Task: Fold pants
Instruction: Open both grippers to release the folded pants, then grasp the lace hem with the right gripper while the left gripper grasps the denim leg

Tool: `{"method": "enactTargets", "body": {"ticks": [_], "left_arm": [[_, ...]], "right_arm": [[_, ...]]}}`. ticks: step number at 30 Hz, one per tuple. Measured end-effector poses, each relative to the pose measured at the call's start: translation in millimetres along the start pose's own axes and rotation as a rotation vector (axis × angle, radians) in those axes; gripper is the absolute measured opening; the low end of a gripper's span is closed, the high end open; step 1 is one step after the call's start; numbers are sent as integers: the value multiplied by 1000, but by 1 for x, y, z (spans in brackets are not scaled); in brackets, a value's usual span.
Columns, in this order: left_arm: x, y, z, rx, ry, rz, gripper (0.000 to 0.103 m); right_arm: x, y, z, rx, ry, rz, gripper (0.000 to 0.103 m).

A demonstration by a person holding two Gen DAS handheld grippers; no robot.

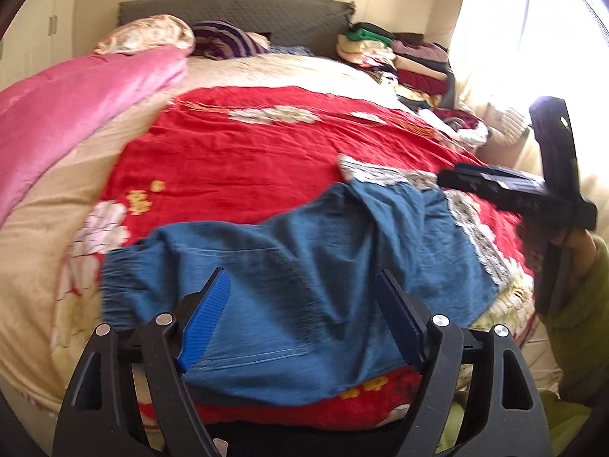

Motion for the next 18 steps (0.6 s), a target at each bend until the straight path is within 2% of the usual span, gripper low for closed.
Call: {"method": "enactTargets", "body": {"ticks": [7,11,13,14,16,18], "left_arm": [[36,45,15,45,-85,128,77],[58,65,28,51,-156,202,74],[70,70,33,75,-186,210,62],[77,69,36,76,-201,205,60],[85,68,36,55,-219,211,50],[95,65,37,20,-236,219,48]], "right_arm": [[27,23,-21,62,-5,-12,80],[47,31,-30,86,-30,-15,80],[61,38,-32,92,-58,9,80],[72,43,-32,100,-81,25,80],[88,50,-30,116,-123,49,80],[101,51,-30,118,-140,42,80]]}}
Point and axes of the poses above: each gripper's, at about its wrist camera, not at the fingertips, and x roughly the way its jaws point, y to its right, z to its underside, the point moved 8 cm from there along x, roughly the way its jaws point, and after that the axes turned 7 degrees about y, right-handed, at the moved point
